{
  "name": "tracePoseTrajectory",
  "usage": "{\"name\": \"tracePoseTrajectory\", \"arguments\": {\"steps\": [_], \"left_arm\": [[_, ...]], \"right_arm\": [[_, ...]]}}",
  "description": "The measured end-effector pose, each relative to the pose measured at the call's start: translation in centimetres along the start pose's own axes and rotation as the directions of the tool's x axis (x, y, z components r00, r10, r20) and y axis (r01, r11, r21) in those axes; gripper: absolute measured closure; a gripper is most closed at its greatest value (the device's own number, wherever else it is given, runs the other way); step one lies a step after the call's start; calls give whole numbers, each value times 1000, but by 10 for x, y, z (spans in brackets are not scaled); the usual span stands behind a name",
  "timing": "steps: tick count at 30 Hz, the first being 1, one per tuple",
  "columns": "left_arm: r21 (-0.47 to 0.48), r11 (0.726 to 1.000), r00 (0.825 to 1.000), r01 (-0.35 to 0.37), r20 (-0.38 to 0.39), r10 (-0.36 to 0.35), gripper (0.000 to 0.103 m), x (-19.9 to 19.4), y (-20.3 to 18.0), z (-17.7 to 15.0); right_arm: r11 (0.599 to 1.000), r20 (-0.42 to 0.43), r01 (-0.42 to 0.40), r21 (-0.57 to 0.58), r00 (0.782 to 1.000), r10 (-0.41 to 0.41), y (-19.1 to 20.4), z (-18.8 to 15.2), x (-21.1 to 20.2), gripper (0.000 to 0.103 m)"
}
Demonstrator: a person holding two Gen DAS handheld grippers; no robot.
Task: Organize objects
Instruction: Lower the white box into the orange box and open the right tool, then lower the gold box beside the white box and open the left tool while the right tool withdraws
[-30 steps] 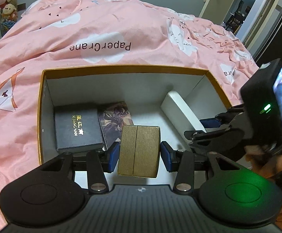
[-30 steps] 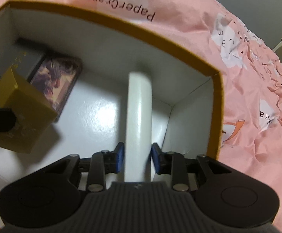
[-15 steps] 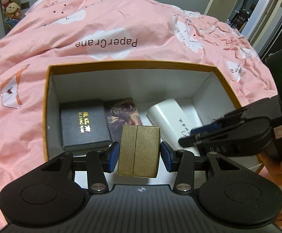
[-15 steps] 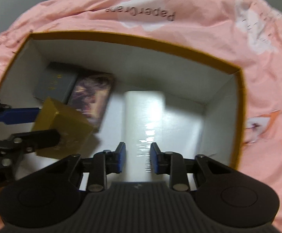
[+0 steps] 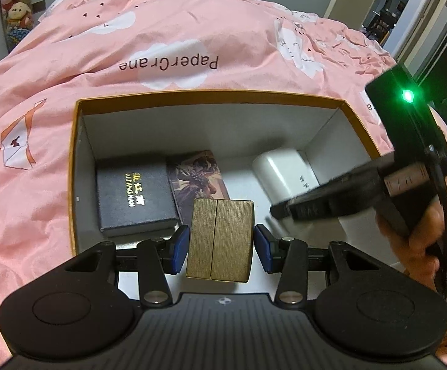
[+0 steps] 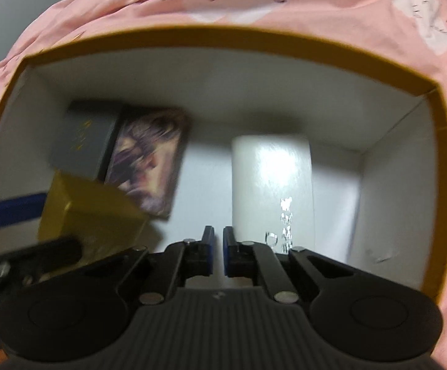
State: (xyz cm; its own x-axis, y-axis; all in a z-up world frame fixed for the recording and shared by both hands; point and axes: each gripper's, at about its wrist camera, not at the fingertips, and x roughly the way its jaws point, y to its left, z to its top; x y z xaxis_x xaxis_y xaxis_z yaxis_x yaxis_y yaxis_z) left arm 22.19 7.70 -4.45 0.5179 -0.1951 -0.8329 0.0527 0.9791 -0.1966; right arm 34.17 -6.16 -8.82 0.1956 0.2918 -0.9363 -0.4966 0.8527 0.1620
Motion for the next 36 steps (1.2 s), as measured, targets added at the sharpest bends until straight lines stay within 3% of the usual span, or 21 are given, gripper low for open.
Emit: {"name": "tracePoseTrajectory", "arguments": {"steps": [4, 6, 11, 14, 20, 25, 28, 30, 36], "left_arm": [[9, 1000, 1000, 9, -5, -9, 51, 3, -5, 0], [16, 1000, 1000, 17, -8, -17, 51, 4, -7, 0], [6, 998, 998, 62, -29, -62, 51, 5, -13, 0], [52, 996, 996, 78, -41, -76, 51, 6, -21, -2], [150, 976, 974, 158, -189, -128, 51, 26, -40, -5], [271, 942, 959, 199, -253, -129, 51, 38, -65, -5], [323, 921, 950, 216, -287, -122, 51, 44, -77, -3], [352, 910, 949, 220, -292, -116, 51, 47, -83, -4], [310, 897, 919, 315, -334, -208, 54, 51, -84, 2]], "right_arm": [[999, 28, 40, 34, 999, -41, -15, 3, -4, 97], [998, 37, 59, 22, 997, -60, -19, 3, -5, 103], [997, 55, 73, -20, 996, -72, -21, 1, -11, 103], [997, 86, 59, -57, 995, -54, -17, 2, -19, 96], [992, 107, 39, -123, 994, -26, -17, -16, -54, 94], [992, 82, -73, -100, 993, 81, -21, -30, -65, 92], [987, 74, -153, -56, 985, 157, -25, -35, -67, 80], [979, 62, -201, -30, 977, 203, -27, -37, -64, 78], [973, 31, -230, -21, 973, 231, -26, -41, -47, 77]]}}
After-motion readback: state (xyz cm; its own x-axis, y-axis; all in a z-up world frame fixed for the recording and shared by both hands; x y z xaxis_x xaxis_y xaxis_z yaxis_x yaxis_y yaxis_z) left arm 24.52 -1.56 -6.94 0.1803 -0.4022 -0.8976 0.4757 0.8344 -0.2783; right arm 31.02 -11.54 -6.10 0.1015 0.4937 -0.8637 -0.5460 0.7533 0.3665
